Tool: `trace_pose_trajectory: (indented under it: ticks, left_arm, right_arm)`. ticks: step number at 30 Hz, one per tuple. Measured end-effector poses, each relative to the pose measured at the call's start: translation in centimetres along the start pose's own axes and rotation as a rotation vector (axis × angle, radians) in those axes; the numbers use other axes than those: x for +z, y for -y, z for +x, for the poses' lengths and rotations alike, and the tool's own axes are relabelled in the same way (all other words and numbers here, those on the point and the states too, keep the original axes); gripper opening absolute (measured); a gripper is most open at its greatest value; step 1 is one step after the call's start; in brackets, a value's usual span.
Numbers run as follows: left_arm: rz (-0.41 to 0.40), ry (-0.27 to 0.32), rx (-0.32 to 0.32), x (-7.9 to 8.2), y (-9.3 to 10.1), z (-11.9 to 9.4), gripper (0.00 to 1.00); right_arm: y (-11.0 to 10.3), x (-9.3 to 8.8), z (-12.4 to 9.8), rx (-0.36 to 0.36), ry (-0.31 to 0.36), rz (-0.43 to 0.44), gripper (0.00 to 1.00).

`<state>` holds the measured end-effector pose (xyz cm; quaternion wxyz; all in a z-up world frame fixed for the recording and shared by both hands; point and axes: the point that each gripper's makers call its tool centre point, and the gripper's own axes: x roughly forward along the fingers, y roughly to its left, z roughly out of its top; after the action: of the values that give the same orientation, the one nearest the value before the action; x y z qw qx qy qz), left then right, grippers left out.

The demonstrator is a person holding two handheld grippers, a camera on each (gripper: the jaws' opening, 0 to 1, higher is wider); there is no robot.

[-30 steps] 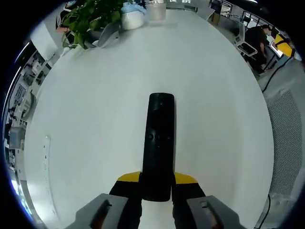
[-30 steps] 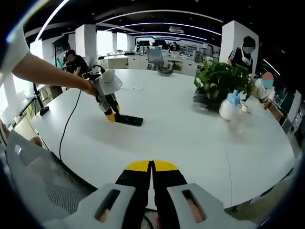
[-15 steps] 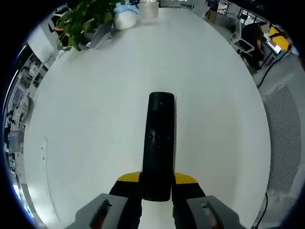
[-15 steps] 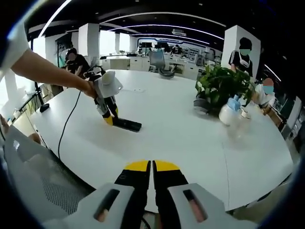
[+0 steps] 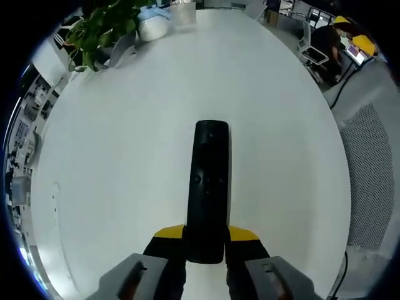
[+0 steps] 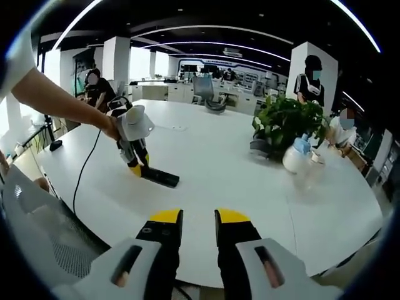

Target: Press the specified remote control buttons in sequence, fully releasing each button before pressing the next.

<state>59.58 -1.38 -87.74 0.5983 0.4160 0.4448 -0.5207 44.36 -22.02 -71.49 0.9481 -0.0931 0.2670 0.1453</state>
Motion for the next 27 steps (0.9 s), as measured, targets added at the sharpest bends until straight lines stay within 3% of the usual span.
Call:
trace_pose_trajectory:
  ticks: [27]
  left_arm:
    - [0.007, 0.006, -0.008, 0.0, 1.8, 0.1, 0.22]
  right_arm:
    - [1.7, 0.7, -0.2, -0.097, 0.053, 0.005, 0.61]
